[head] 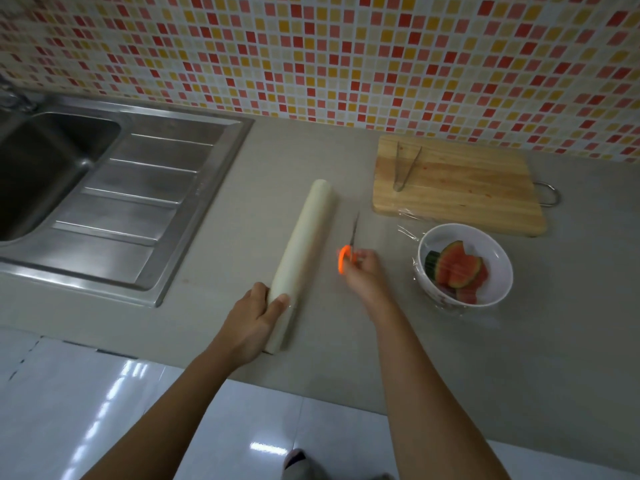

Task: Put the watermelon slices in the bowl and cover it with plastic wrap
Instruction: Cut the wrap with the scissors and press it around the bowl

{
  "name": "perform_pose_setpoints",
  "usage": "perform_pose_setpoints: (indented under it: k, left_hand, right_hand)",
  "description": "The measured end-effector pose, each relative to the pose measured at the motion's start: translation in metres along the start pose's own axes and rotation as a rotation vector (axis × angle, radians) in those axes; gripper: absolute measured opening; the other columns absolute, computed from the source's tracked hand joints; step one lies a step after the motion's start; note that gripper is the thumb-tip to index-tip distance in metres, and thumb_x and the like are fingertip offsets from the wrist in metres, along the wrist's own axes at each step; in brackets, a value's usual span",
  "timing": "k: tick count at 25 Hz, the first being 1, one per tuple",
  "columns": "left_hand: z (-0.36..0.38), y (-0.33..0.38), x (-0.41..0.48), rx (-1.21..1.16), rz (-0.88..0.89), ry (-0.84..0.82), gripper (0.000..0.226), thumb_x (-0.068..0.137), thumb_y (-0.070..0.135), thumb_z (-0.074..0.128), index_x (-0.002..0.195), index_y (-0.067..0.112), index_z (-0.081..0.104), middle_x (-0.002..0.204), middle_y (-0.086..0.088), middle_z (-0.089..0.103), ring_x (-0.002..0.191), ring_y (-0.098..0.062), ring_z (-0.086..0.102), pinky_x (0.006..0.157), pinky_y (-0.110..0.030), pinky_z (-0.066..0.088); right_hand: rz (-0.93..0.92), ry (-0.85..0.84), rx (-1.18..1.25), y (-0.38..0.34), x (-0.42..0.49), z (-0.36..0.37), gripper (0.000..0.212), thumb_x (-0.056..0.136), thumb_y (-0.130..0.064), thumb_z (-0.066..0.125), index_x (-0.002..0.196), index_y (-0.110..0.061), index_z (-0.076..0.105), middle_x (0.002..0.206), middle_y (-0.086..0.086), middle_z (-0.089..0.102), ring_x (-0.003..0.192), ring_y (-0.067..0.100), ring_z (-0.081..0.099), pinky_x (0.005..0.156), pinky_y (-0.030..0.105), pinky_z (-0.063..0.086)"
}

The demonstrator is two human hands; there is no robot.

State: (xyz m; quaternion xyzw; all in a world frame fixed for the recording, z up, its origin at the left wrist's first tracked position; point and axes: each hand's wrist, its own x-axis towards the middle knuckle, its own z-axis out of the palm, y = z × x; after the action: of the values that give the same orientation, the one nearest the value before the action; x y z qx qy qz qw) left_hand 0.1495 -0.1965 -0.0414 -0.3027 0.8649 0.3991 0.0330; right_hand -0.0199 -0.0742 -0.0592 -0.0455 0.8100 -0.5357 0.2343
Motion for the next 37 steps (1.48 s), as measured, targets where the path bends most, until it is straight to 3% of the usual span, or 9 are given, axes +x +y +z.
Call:
perform_pose_setpoints:
  k: [2, 7, 15, 22, 25, 28, 31, 34, 37]
  left_hand:
    - [0.001, 0.005, 0.012, 0.000, -0.065, 0.044, 0.039, 0.094, 0.050, 0.039, 0.092, 0.011, 0.044, 0.088, -0.005, 0.051, 0.082, -0.028, 0.053, 0.067, -0.043, 0.049]
    - [0.007, 0.007, 0.022, 0.170, -0.041, 0.145, 0.035, 0.095, 0.047, 0.037, 0.093, 0.012, 0.040, 0.096, -0.009, 0.050, 0.091, -0.034, 0.054, 0.071, -0.034, 0.034]
    - [0.011, 0.003, 0.021, 0.212, -0.030, 0.110, 0.047, 0.096, 0.044, 0.037, 0.119, 0.003, 0.042, 0.114, -0.023, 0.051, 0.103, -0.040, 0.055, 0.084, -0.040, 0.042]
    - [0.006, 0.007, 0.022, 0.264, -0.064, -0.010, 0.079, 0.092, 0.058, 0.032, 0.149, 0.009, 0.007, 0.142, -0.021, 0.035, 0.123, -0.040, 0.044, 0.098, -0.045, 0.037]
    - [-0.001, 0.027, 0.020, 0.446, 0.024, 0.216, 0.079, 0.090, 0.059, 0.036, 0.147, 0.007, 0.019, 0.130, -0.020, 0.045, 0.117, -0.038, 0.045, 0.093, -0.045, 0.039]
    - [0.006, 0.064, 0.023, 0.228, 0.307, 0.283, 0.057, 0.094, 0.036, 0.047, 0.138, 0.002, 0.038, 0.120, -0.019, 0.051, 0.113, -0.036, 0.045, 0.096, -0.040, 0.034]
    - [0.031, 0.103, 0.037, 0.036, 0.358, 0.234, 0.040, 0.096, 0.031, 0.044, 0.125, 0.004, 0.053, 0.117, -0.015, 0.057, 0.110, -0.029, 0.052, 0.092, -0.026, 0.033]
    - [0.061, 0.131, 0.057, -0.179, 0.176, 0.211, 0.039, 0.097, 0.033, 0.041, 0.096, 0.000, 0.063, 0.100, -0.021, 0.065, 0.098, -0.033, 0.059, 0.082, -0.025, 0.038]
    - [0.094, 0.154, 0.077, -0.426, -0.148, 0.058, 0.057, 0.095, 0.050, 0.034, 0.096, 0.002, 0.065, 0.104, -0.023, 0.066, 0.104, -0.037, 0.061, 0.097, -0.044, 0.045]
  right_hand:
    - [-0.083, 0.011, -0.212, 0.005, -0.019, 0.013, 0.024, 0.086, -0.032, 0.058, 0.078, -0.010, 0.056, 0.076, 0.013, 0.060, 0.071, 0.027, 0.057, 0.061, 0.033, 0.038]
    - [-0.063, 0.199, -0.712, 0.001, -0.047, 0.028, 0.025, 0.088, -0.030, 0.051, 0.096, -0.007, 0.056, 0.101, 0.015, 0.064, 0.094, 0.034, 0.061, 0.069, 0.037, 0.045]
    - [-0.014, 0.153, -0.829, -0.004, -0.047, 0.035, 0.025, 0.091, -0.019, 0.046, 0.101, -0.003, 0.064, 0.108, 0.017, 0.062, 0.101, 0.033, 0.059, 0.080, 0.036, 0.047]
    - [-0.076, 0.192, -0.714, -0.014, -0.067, 0.032, 0.034, 0.087, -0.020, 0.049, 0.118, -0.004, 0.049, 0.118, 0.017, 0.055, 0.109, 0.035, 0.054, 0.086, 0.037, 0.044]
    - [-0.190, 0.279, -0.607, -0.025, -0.068, 0.013, 0.031, 0.086, -0.015, 0.048, 0.115, -0.004, 0.054, 0.112, 0.018, 0.058, 0.104, 0.036, 0.055, 0.082, 0.038, 0.042]
    - [-0.339, 0.400, -0.433, -0.042, -0.066, -0.020, 0.025, 0.087, -0.015, 0.051, 0.108, -0.008, 0.062, 0.097, 0.016, 0.065, 0.091, 0.032, 0.060, 0.077, 0.036, 0.042]
    - [-0.442, 0.616, -0.302, -0.051, -0.052, -0.069, 0.018, 0.088, -0.021, 0.054, 0.094, -0.010, 0.067, 0.076, 0.011, 0.067, 0.072, 0.027, 0.060, 0.067, 0.033, 0.041]
    - [-0.326, 0.742, -0.227, -0.031, -0.023, -0.139, 0.025, 0.092, -0.029, 0.047, 0.095, -0.011, 0.064, 0.085, 0.010, 0.067, 0.079, 0.028, 0.061, 0.067, 0.028, 0.037]
    - [-0.048, 0.568, -0.233, 0.009, 0.023, -0.211, 0.040, 0.095, -0.039, 0.038, 0.106, -0.007, 0.057, 0.110, 0.018, 0.064, 0.103, 0.035, 0.058, 0.076, 0.030, 0.033]
